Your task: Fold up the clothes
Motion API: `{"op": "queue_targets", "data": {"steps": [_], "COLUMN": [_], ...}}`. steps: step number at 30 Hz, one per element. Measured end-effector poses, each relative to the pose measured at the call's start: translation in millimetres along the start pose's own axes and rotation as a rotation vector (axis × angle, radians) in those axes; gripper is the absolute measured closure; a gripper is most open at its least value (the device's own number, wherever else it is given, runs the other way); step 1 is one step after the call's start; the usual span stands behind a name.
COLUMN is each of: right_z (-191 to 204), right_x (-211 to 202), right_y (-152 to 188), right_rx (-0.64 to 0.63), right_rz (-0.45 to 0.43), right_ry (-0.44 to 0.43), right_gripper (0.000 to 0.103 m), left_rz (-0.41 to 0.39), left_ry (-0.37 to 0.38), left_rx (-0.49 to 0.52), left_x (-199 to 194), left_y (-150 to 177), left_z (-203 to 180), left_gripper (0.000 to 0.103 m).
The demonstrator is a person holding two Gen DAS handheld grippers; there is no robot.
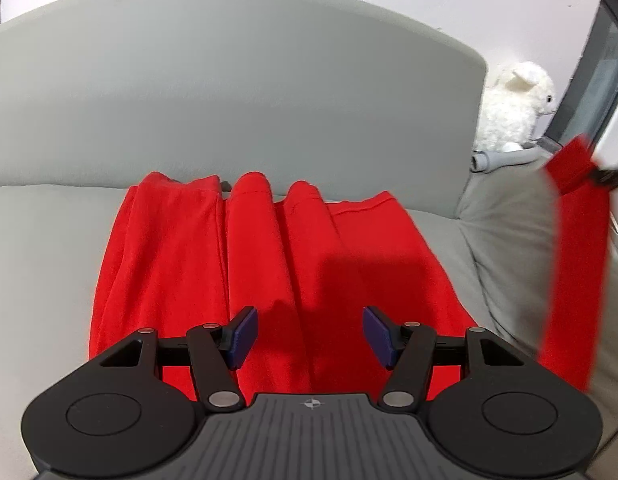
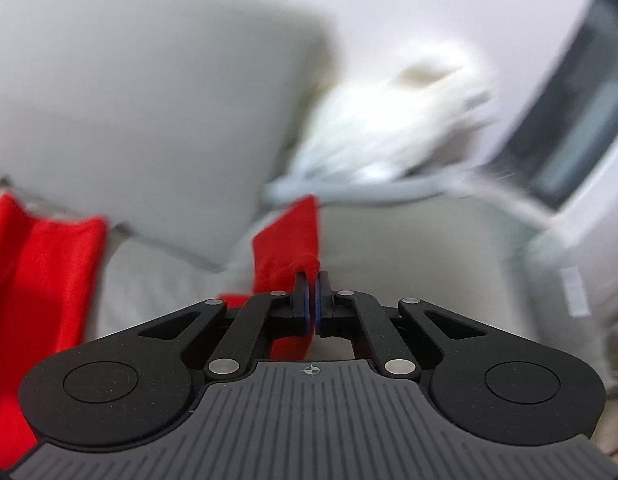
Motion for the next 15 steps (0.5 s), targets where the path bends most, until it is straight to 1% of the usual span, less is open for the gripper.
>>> {"op": "queue_targets", "data": {"steps": [1,3,4,6,8,9,11,12,13,15], "right_z": [-10.6,-53.0,-62.0,-96.5,-117.7,-125.4,-134.1,-140.7,-146.2,-144.5], "right_x": [-10.1,-51.8,-60.6,-92.6,-109.5,-113.2,-114.0,-109.8,-98.5,-70.3], "right_y": [-2.9,-13.0,-14.6,-17.2,-13.0,-9.6,-4.7,0.9,7.2,12.5], "right_rx": [0.001,-0.002,-0.002,-0.002,-0.018,-0.029,-0.038,-0.044,-0.048,-0.060], "right_rz": [-0.008,-0.045,-0.050,-0.050,-0.027,-0.010,0.012,0.041,0.076,0.123], "right_ry": [0.025,0.127,0.147,0.226,0.289,0.318,0.348,0.375,0.402,0.421], "right_gripper": [0.101,0.101,0.101,0.101,0.101,0.101,0.101,0.101,0.101,0.100], "left_rz": [0.000,0.002,0.005,0.011,0.023,0.030,0.049,0.054,0.060,0.066], "left_ry": [0.012,0.036,0.052,0.070,0.079,0.080,0.078,0.076,0.072,0.061], "left_rx": [0.007,0.013,0.018,0.038,0.064,0.070,0.075,0.076,0.079,0.087], "left_x": [-3.8,-8.8,-10.9,-11.8,-10.8,-10.0,-6.7,-5.2,-3.0,1.9], "left_y": [0.7,2.8,4.6,7.7,12.6,15.0,20.4,22.0,23.4,24.8], "left_z": [-1.7,-5.1,-7.7,-12.7,-16.9,-17.5,-17.6,-17.4,-17.4,-17.5], "left_gripper": [0.045,0.045,0.045,0.045,0.045,0.045,0.045,0.045,0.045,0.045]}}
Point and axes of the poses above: each gripper's, at about its wrist camera, not at the fingertips, and x roughly the way its jaws point, z to its left, y to its underside, the point moved 9 cm from there along x, roughly the way its jaws point, and after that the axes turned 2 degrees about y, right-handed, at the moved point
